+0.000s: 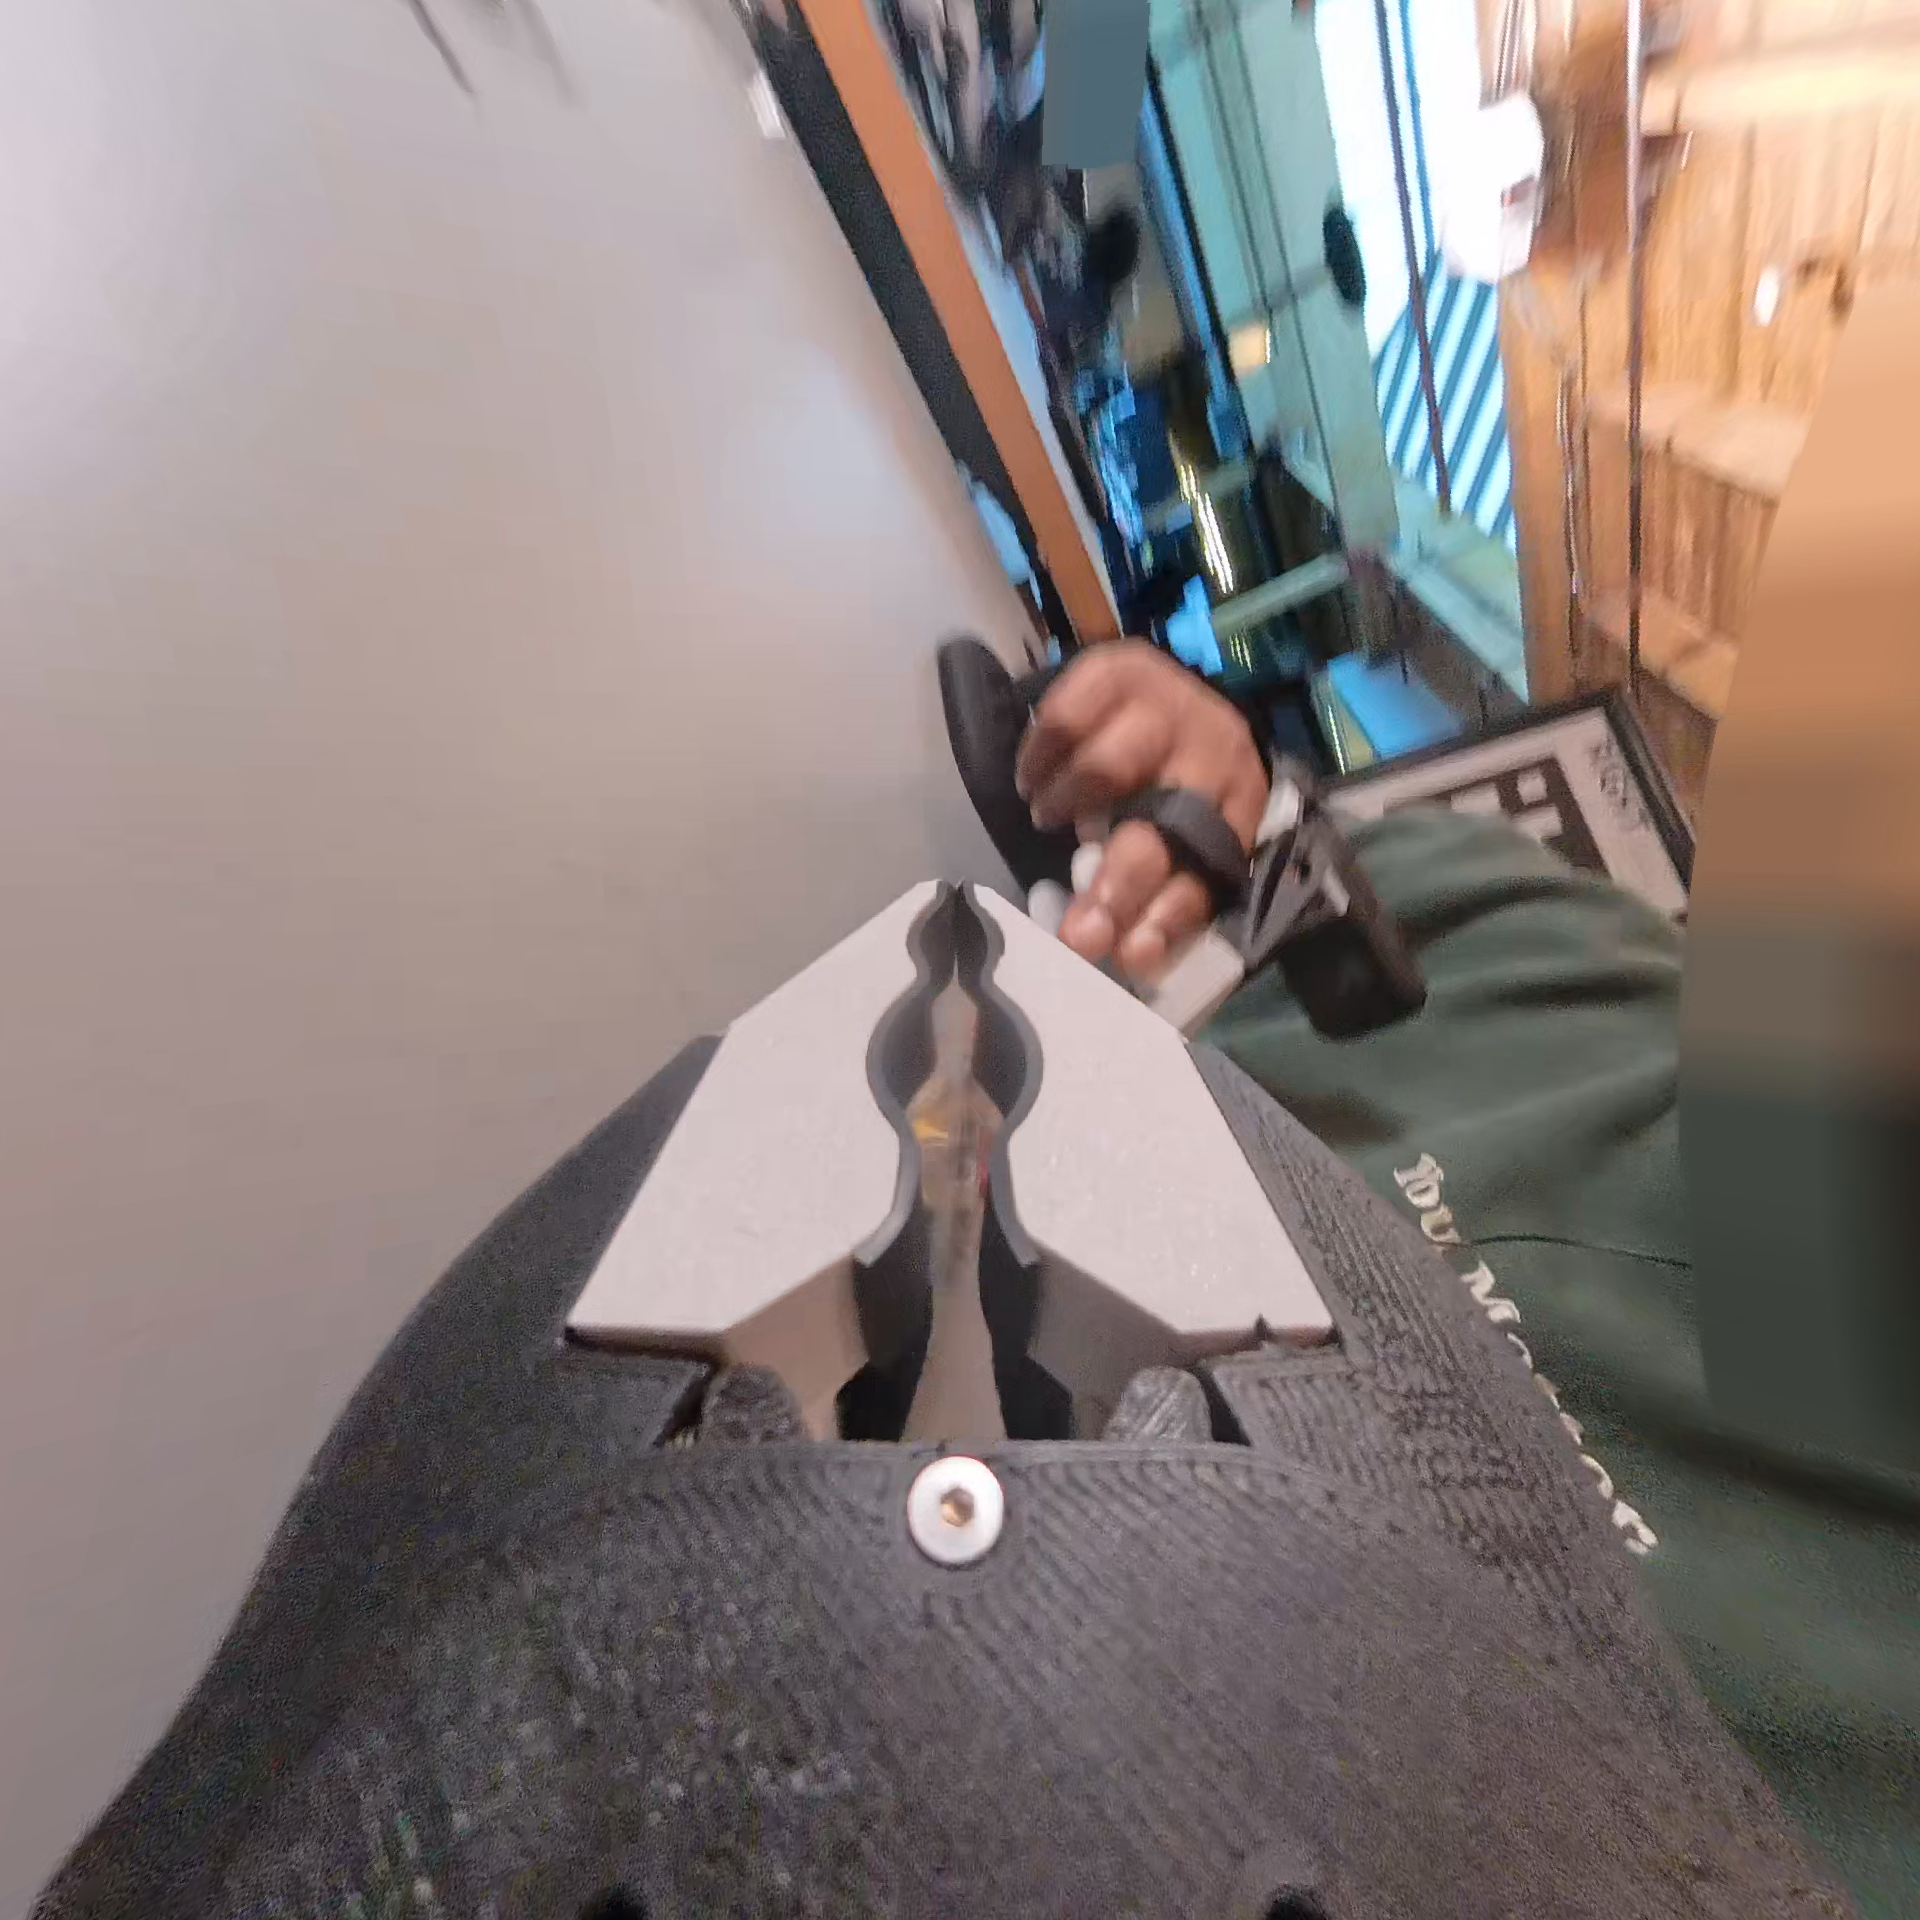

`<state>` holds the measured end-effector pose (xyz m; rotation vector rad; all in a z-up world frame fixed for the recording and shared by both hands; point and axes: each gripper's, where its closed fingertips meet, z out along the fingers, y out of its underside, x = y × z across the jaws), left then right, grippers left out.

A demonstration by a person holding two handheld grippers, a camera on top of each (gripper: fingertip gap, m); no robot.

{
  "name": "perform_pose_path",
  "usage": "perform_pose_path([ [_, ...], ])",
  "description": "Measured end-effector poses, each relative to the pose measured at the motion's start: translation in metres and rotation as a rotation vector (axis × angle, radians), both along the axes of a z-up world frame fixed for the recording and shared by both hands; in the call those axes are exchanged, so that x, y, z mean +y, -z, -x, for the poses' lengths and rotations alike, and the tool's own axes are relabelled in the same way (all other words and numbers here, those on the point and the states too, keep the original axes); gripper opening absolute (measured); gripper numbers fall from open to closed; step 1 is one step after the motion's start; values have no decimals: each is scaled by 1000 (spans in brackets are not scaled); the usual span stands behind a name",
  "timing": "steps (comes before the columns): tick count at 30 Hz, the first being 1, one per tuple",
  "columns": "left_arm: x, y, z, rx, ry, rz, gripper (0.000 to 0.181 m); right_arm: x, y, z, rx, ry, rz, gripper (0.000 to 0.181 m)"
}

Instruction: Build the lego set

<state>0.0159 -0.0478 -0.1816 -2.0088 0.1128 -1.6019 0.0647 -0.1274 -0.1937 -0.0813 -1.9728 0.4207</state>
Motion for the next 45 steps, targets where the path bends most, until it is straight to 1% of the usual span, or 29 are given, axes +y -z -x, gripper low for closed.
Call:
perform_pose_path([
  [1, -2, -1, 10, 41, -14, -38, 0, -4, 6, -2, 8, 3, -41, 0],
  [2, -16, 3, 2, 128, 47, -94, 0, 4, 7, -2, 3, 41, -22, 0],
  [3, -25, 6, -10, 160, 93, -121, 0, 20, 1, -1, -4, 96, 49, 0],
  [4, -27, 8, -18, 159, 103, -120, 0, 32, -8, 1, 4, 129, 107, 0],
  [5, -26, 4, -23, 152, 111, -126, 0, 37, -16, 3, 7, 135, 176, 0],
  [6, -24, 0, -24, 171, 112, -151, 0, 37, -20, 4, 3, 133, 233, 0],
  [8, -21, -4, -22, 179, 102, -172, 0, 39, -18, 5, -16, 142, 291, 0],
  [21, -31, -3, -29, 230, 158, -273, 0, 52, -28, 10, -60, 209, 571, 0],
  [27, -36, 10, -36, 339, 199, -303, 24, 49, -23, 12, -95, 207, 592, 0],
  [31, -38, 18, -41, 391, 231, -306, 40, 46, -26, 13, -82, 186, 578, 0],
  [36, -35, 18, -40, 378, 243, -315, 55, 43, -39, 13, -30, 146, 558, 0],
  [42, -26, 9, -29, 348, 194, -344, 61, 41, -60, 16, 25, 96, 480, 0],
  [45, -26, 4, -29, 322, 202, -376, 63, 40, -66, 17, 36, 76, 436, 0],
])
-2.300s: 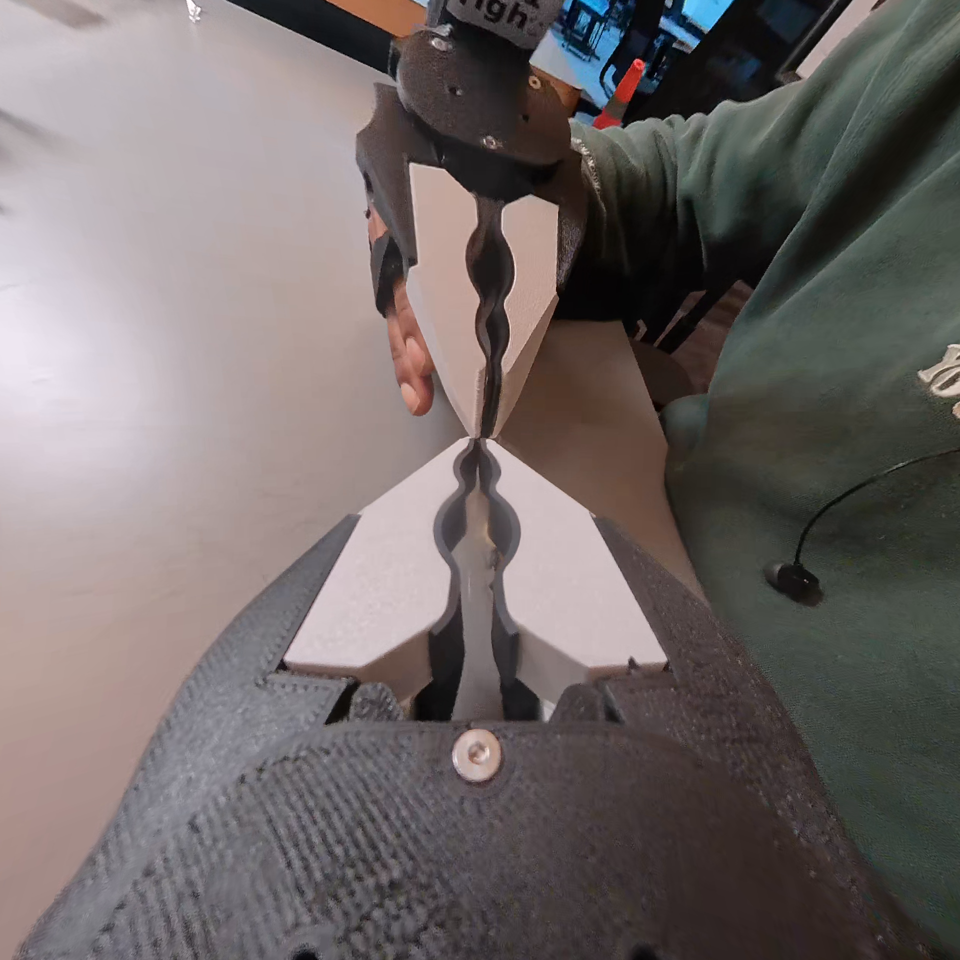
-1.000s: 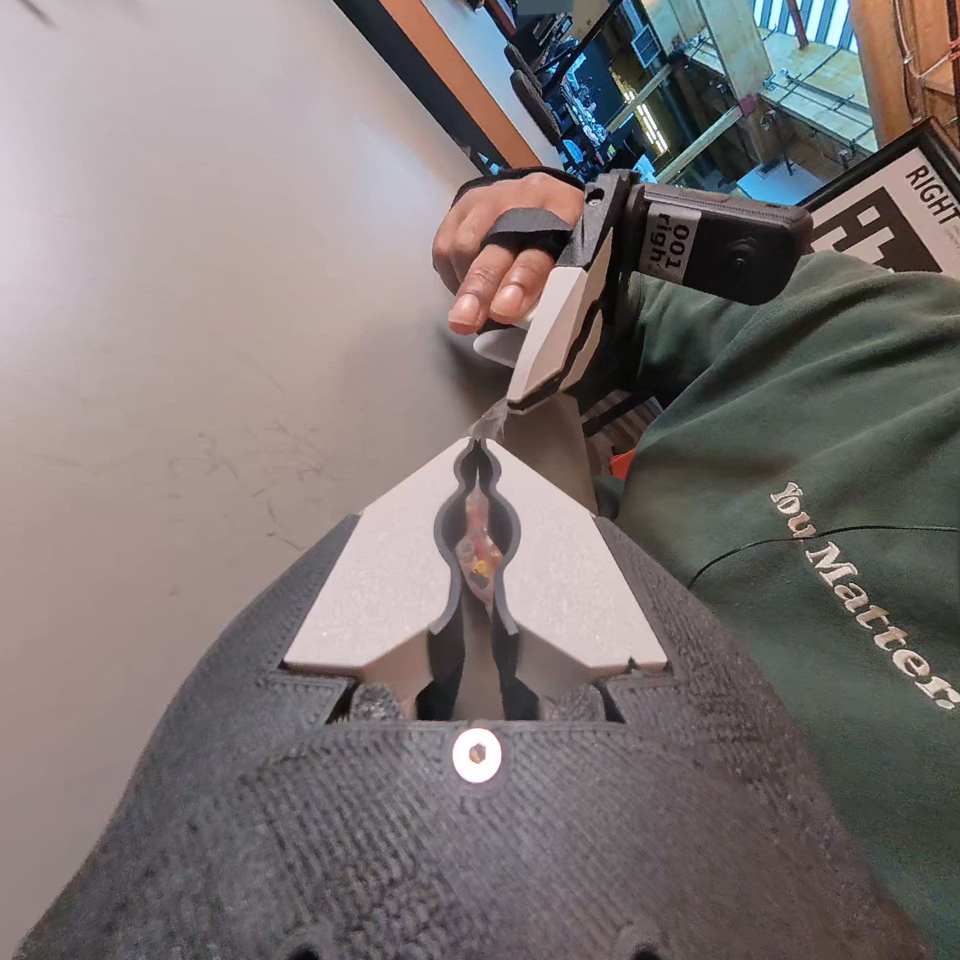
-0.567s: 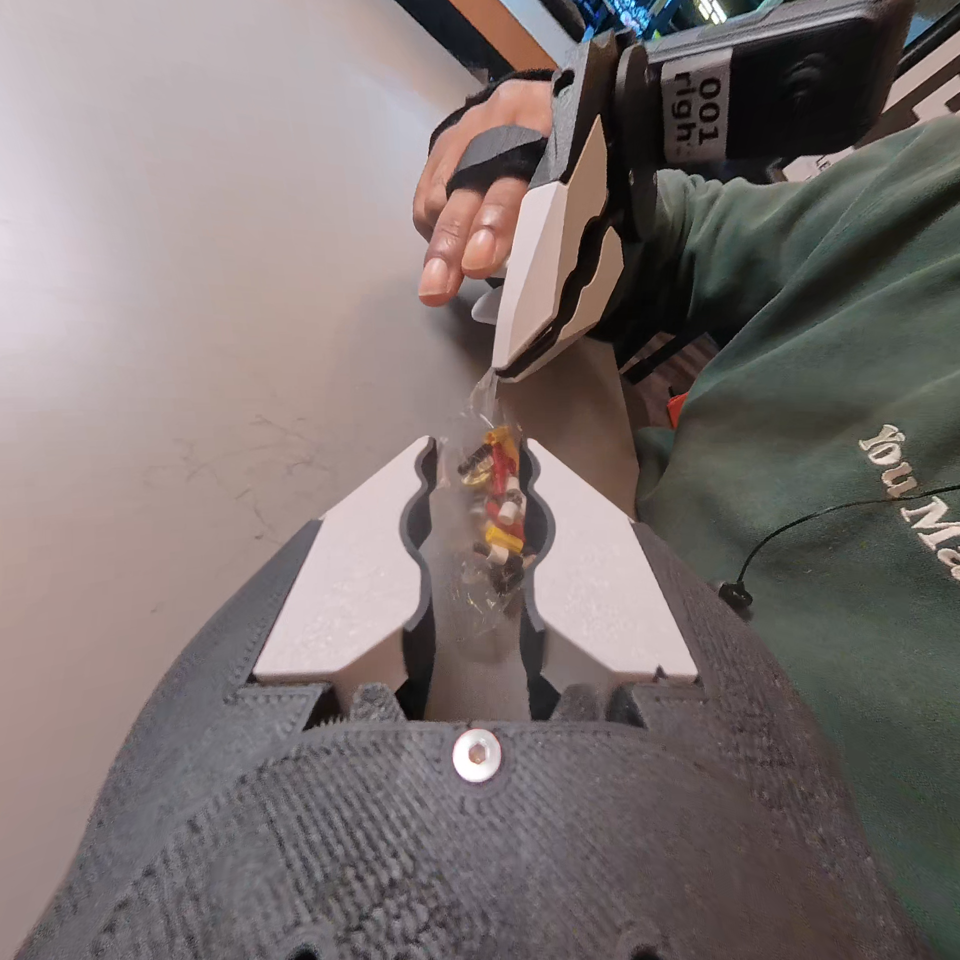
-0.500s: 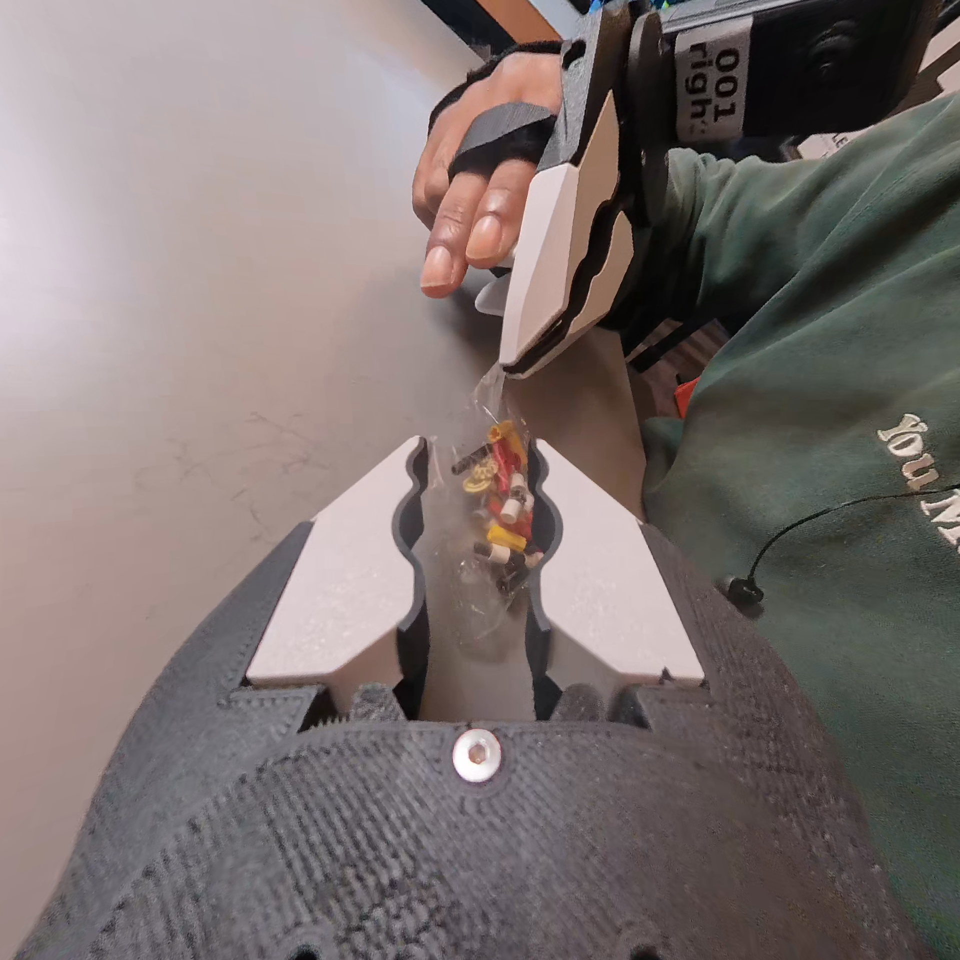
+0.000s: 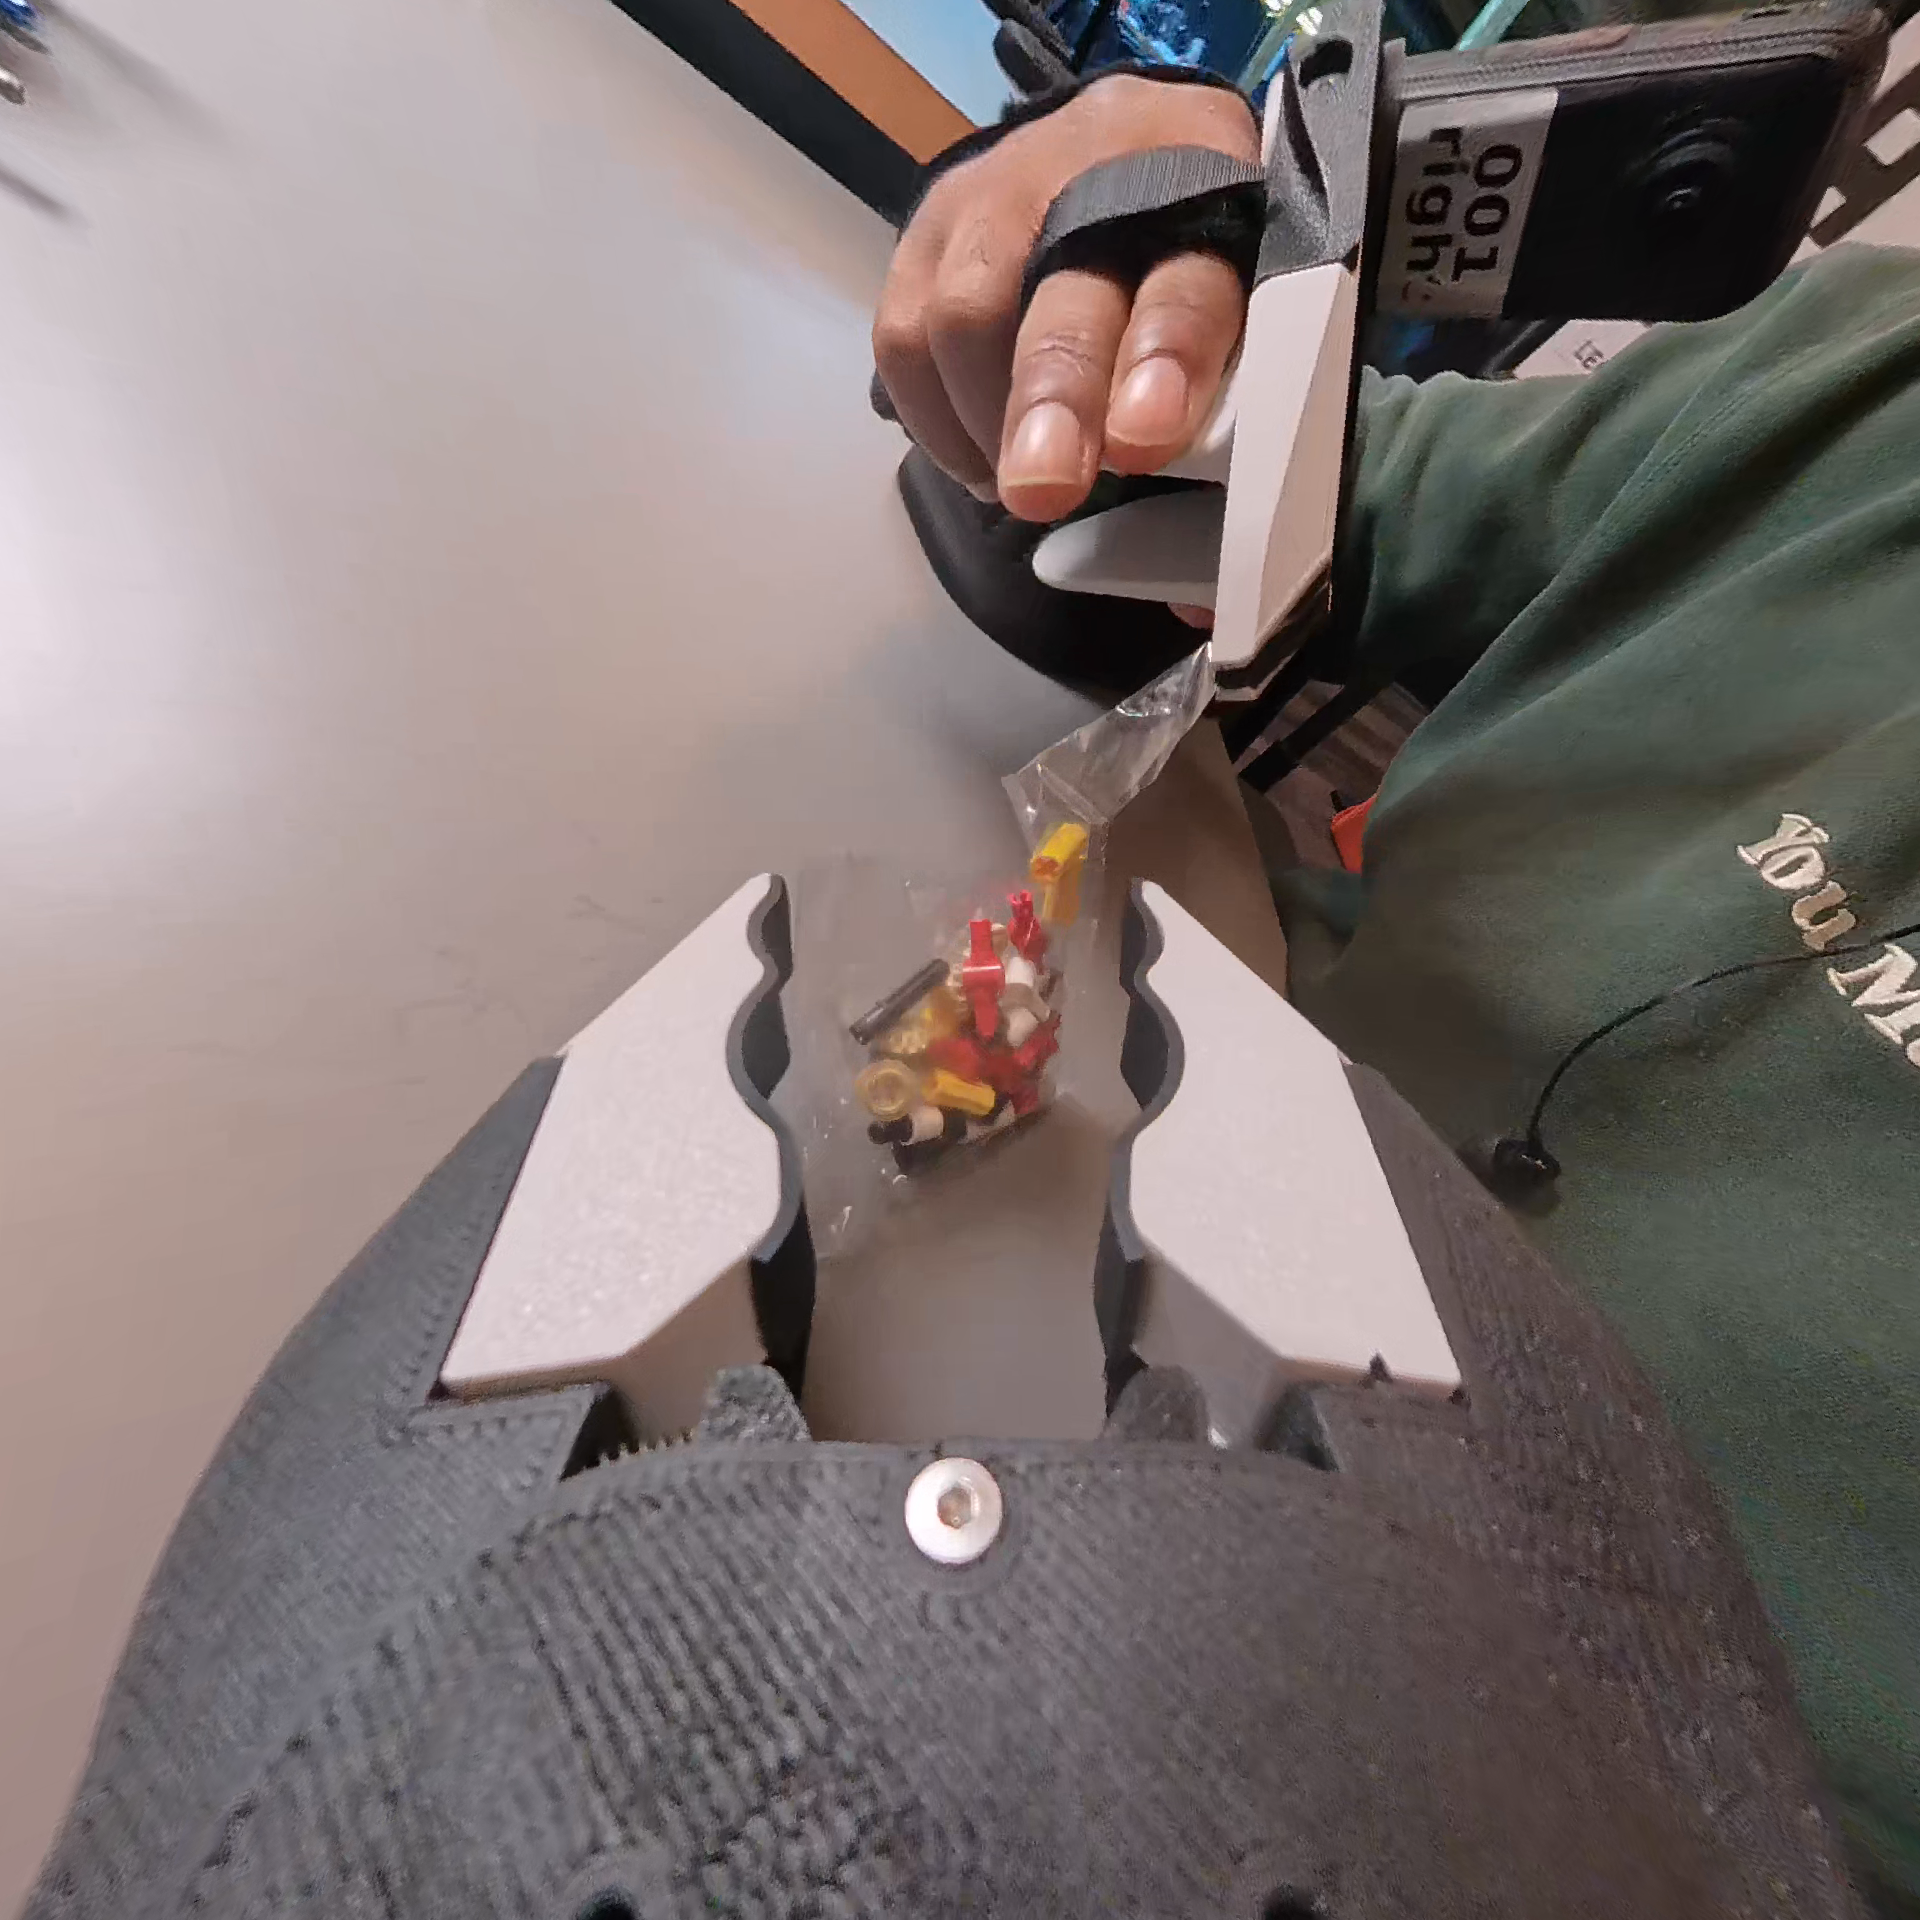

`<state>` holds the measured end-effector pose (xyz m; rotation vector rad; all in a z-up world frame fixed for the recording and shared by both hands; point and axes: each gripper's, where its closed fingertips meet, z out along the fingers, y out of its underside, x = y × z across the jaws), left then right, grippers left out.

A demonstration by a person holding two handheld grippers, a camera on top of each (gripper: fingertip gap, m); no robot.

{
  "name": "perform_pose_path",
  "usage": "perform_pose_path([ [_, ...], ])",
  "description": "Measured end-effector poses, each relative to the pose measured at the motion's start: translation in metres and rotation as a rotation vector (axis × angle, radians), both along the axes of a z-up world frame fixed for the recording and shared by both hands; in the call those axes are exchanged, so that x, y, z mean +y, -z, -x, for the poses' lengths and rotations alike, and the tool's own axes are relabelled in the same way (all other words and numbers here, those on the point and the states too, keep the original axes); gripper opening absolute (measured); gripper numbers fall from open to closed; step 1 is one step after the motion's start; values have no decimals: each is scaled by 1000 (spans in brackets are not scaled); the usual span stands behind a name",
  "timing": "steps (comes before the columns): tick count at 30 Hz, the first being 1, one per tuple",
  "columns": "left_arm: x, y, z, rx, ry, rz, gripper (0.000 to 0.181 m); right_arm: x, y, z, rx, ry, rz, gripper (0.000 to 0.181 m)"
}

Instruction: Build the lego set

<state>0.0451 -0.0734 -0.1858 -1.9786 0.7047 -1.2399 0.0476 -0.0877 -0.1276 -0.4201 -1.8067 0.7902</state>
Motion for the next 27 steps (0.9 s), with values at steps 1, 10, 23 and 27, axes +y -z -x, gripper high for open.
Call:
perform_pose_path([
  [1, -1, -1, -2, -12, 21, -4, 63, -1, -2, 1, 1, -7, -11, 0],
  [10, -27, -18, -32, -156, 262, -39, 49, -4, -16, 9, 0, -44, -64, 0],
  [23, -33, -17, -8, -72, 240, -129, 42, -6, -18, 5, -39, -63, -118, 0],
  [27, -29, -16, 5, -52, 198, -147, 49, -7, -17, 4, -77, -81, -181, 0],
])
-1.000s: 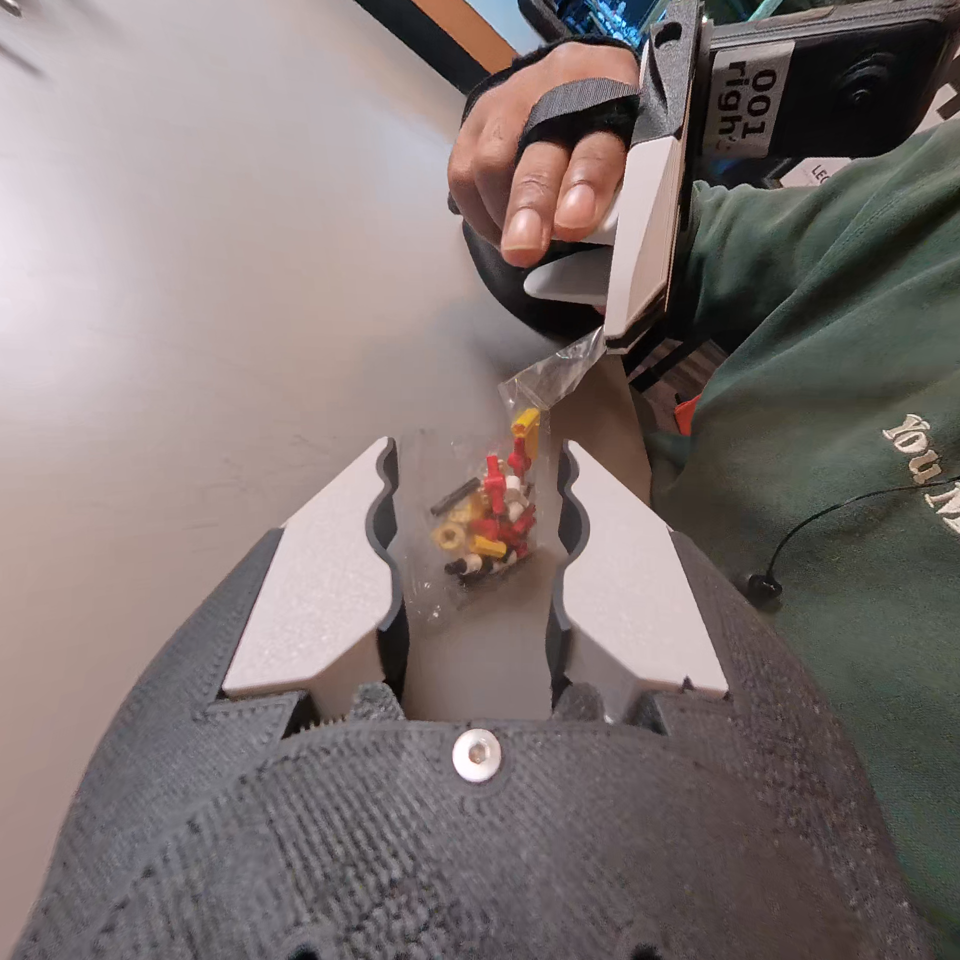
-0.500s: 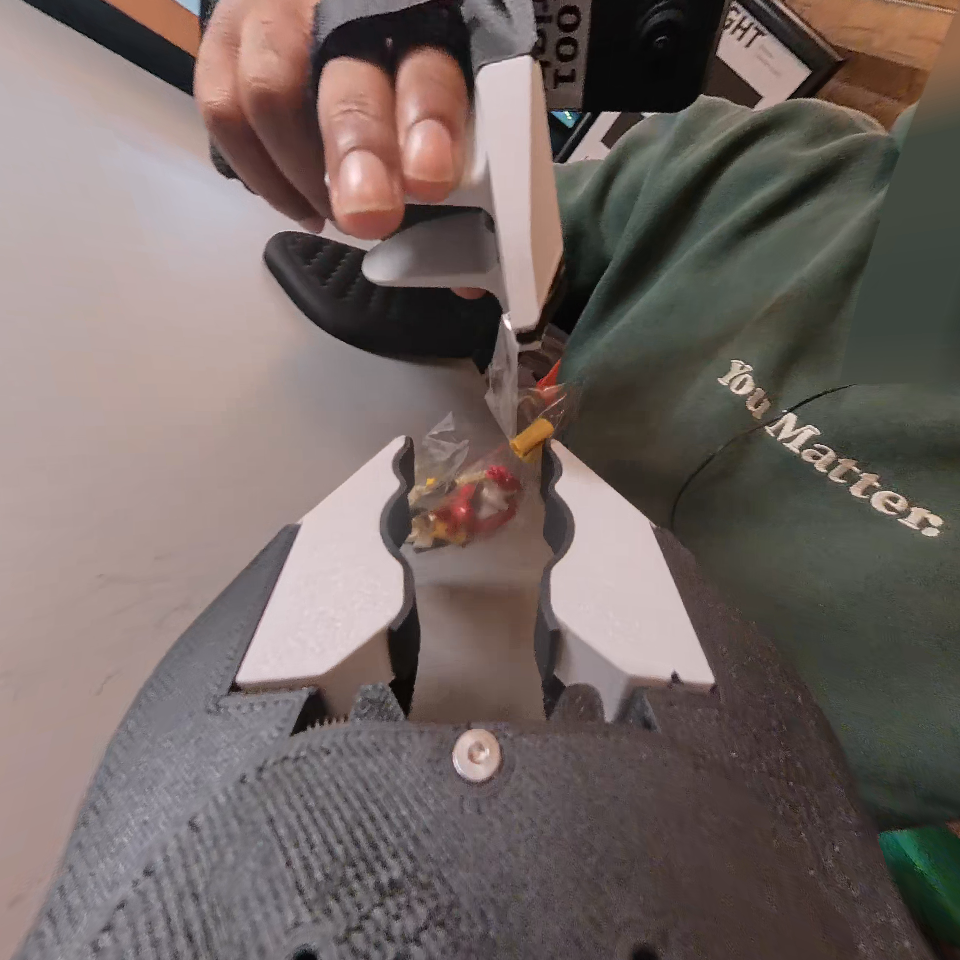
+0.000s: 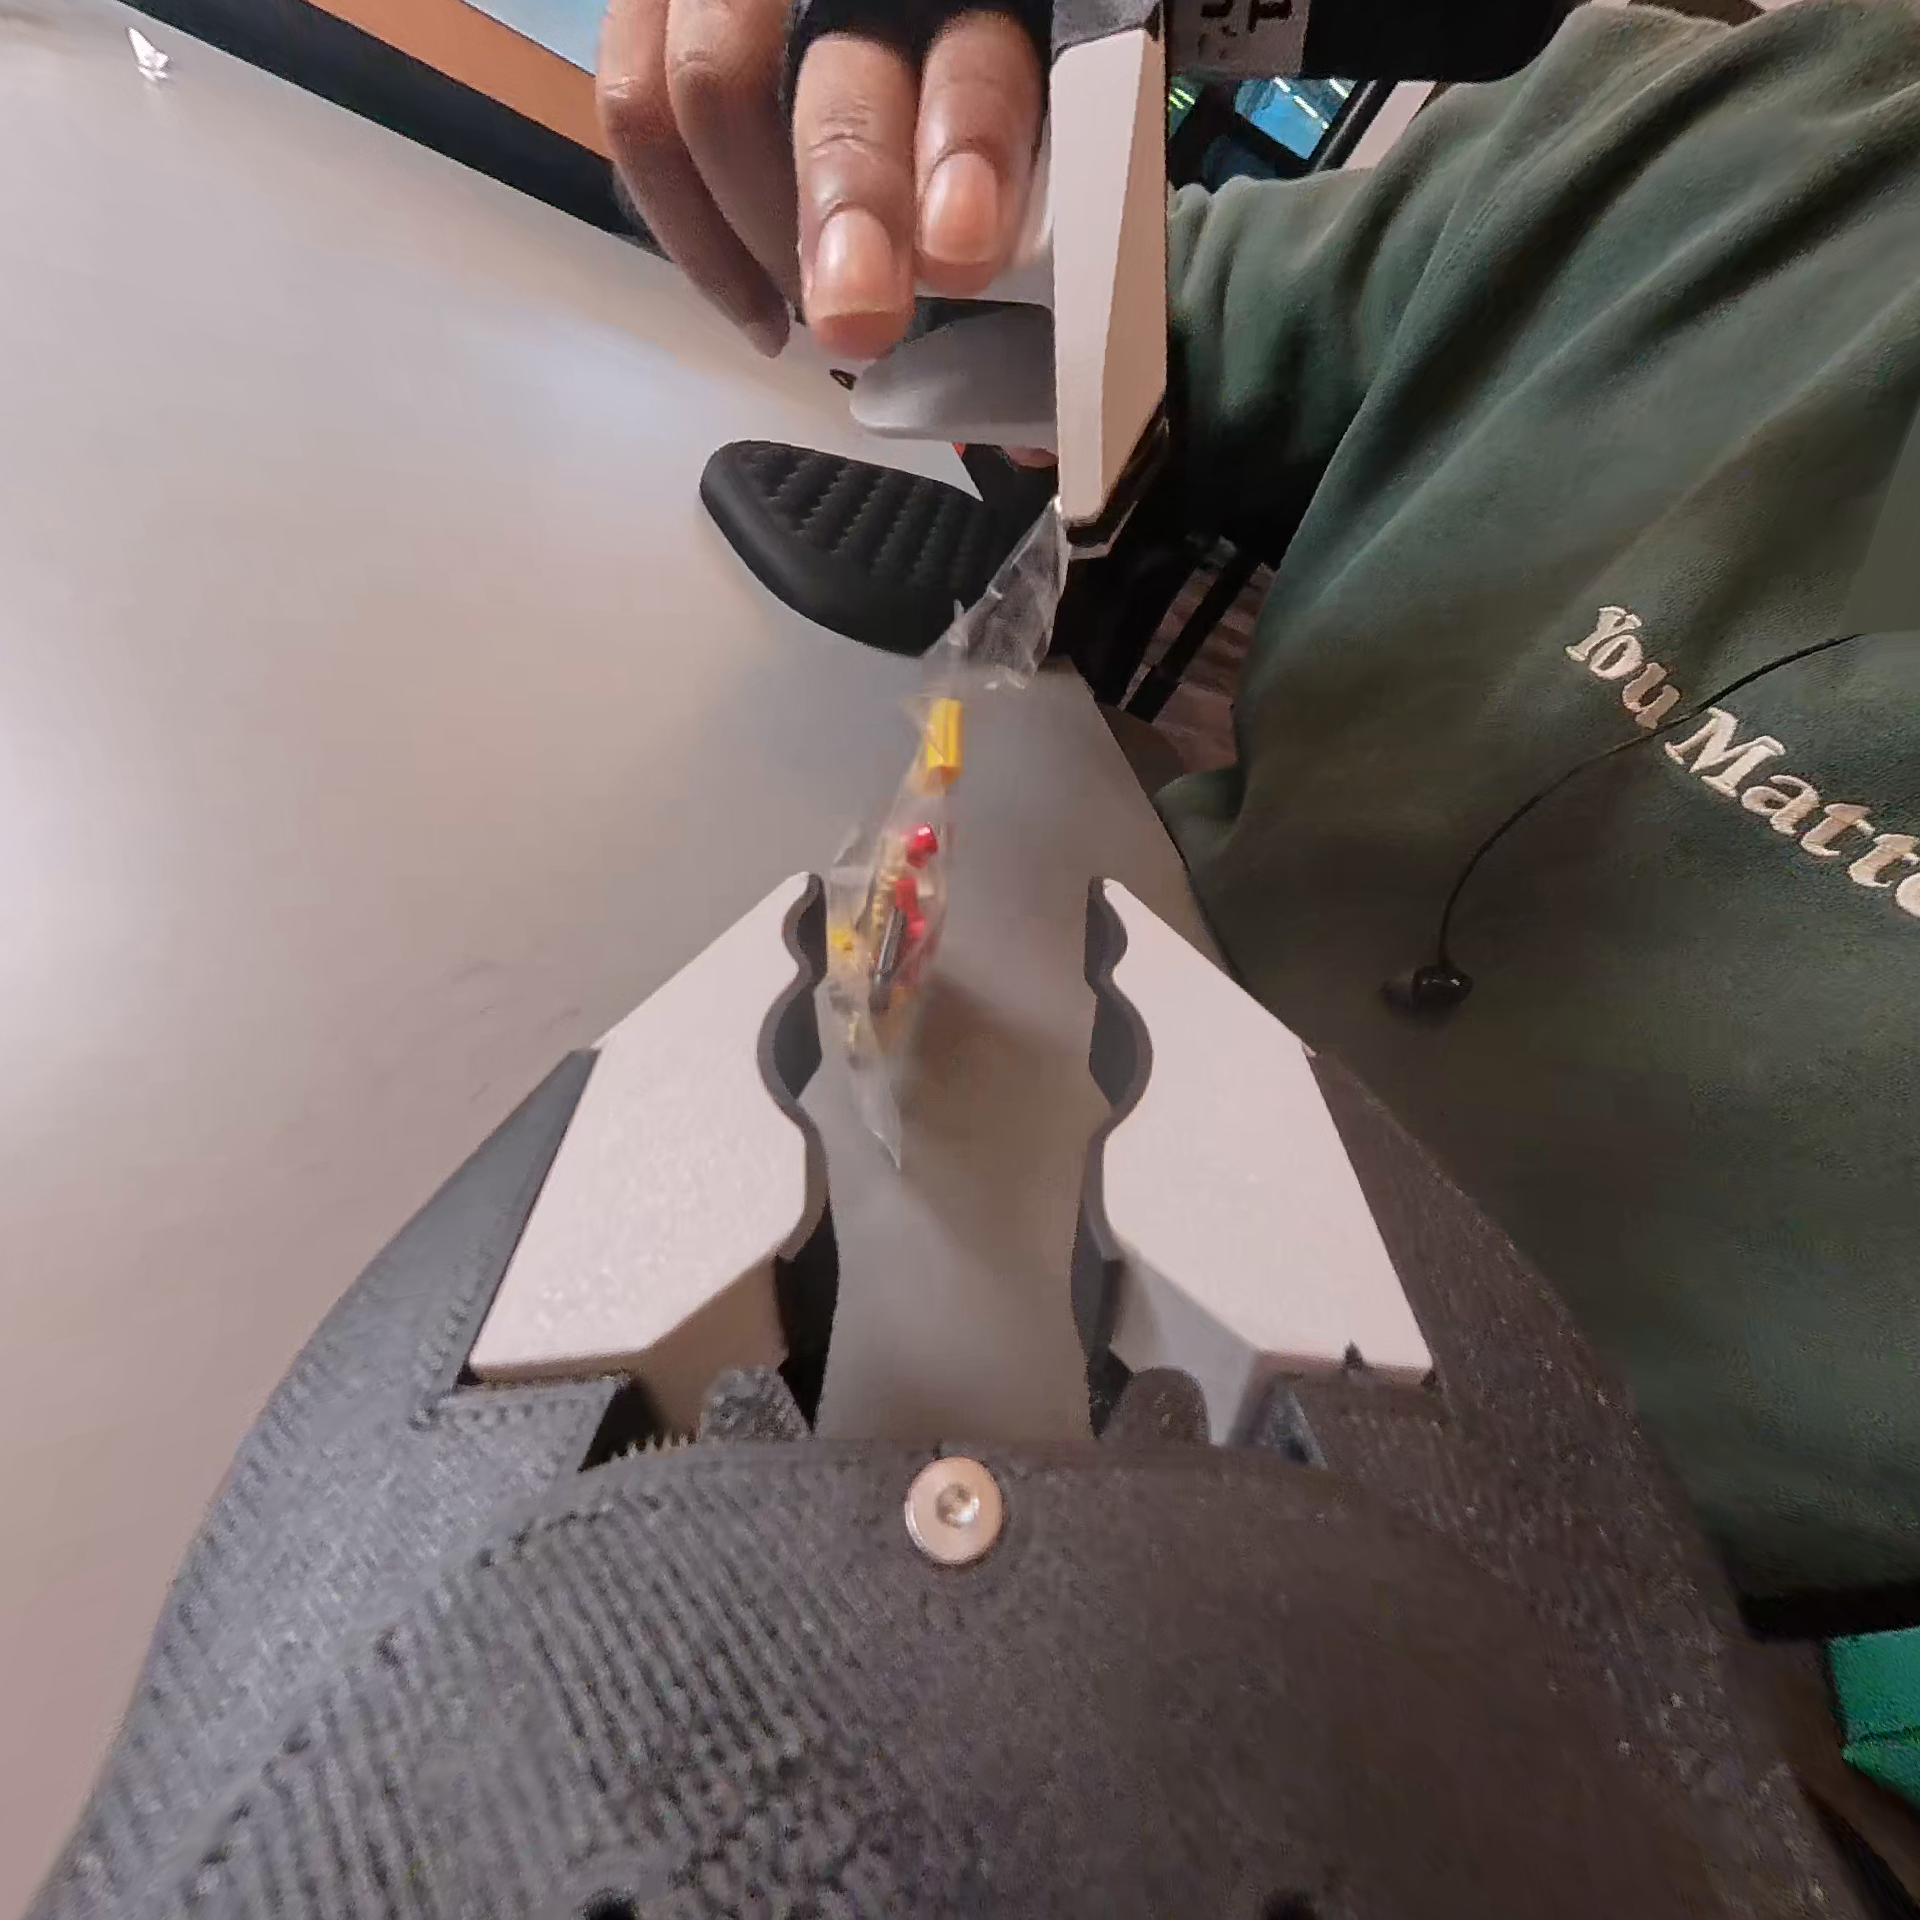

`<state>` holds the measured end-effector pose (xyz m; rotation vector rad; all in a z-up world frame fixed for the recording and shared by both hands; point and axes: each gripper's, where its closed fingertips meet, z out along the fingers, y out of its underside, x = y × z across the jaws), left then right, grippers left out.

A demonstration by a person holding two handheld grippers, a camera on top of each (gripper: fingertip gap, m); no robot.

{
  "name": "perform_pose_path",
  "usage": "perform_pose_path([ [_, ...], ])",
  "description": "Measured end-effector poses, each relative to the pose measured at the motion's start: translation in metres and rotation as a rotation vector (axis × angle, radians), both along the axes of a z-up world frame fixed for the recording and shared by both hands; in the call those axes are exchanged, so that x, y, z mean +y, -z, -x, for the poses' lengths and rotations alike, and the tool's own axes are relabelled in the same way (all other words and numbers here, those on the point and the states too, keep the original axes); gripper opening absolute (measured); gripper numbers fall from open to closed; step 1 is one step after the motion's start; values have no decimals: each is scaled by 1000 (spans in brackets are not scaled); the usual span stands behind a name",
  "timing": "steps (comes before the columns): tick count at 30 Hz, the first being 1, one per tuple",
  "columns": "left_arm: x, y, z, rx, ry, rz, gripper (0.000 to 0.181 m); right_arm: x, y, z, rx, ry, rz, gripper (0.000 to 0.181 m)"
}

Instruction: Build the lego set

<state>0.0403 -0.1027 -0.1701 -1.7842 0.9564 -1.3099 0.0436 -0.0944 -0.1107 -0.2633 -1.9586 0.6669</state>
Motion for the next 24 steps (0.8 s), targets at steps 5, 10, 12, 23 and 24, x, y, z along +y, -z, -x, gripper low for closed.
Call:
perform_pose_path([
  [5, 13, 5, 8, 30, -48, -20, 67, -2, 1, 1, -56, -33, -92, 0],
  [10, 23, 1, 14, 35, -88, -79, 82, -6, 2, 1, -98, -60, -153, 0],
  [12, 23, 0, 11, 34, -72, -97, 85, -8, 3, 1, -111, -69, -168, 0],
  [23, 6, 7, -27, 19, 174, -26, 97, -27, -3, 7, -149, -124, -226, 0],
  [24, 3, 4, -30, 12, 179, -43, 96, -27, -4, 7, -148, -122, -229, 0],
])
